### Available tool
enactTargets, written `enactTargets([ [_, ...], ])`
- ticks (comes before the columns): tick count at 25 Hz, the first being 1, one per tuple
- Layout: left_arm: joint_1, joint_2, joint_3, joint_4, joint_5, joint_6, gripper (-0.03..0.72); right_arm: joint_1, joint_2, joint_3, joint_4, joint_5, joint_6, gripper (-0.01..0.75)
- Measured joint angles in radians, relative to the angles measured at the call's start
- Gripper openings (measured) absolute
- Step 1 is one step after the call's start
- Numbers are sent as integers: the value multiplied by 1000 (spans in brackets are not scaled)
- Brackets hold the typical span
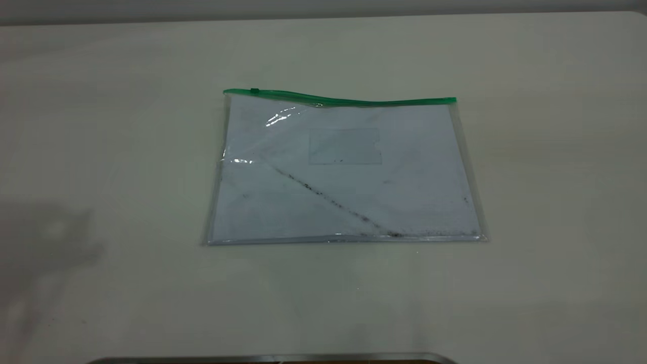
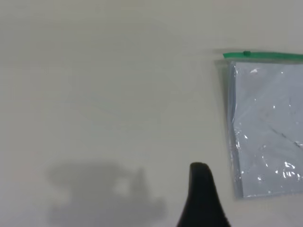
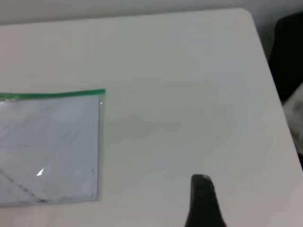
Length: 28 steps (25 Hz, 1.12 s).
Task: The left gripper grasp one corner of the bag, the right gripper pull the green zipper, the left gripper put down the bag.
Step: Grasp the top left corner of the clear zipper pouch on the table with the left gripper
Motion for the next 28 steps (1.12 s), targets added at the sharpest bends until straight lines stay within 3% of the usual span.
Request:
enactTargets([
  [4, 0, 187, -51, -174, -42, 183, 588, 0, 204, -5, 14, -173, 0, 557],
  [11, 0, 491, -153, -469, -58, 494, 588, 0, 501, -8, 59, -348, -37, 557],
  [20, 0, 801, -353, -679, -30, 803, 588, 0, 705, -31, 118, -377, -117, 557],
  [28, -9, 1030, -505, -779, 54, 947, 588, 0, 787, -70, 382, -358, -425, 557],
])
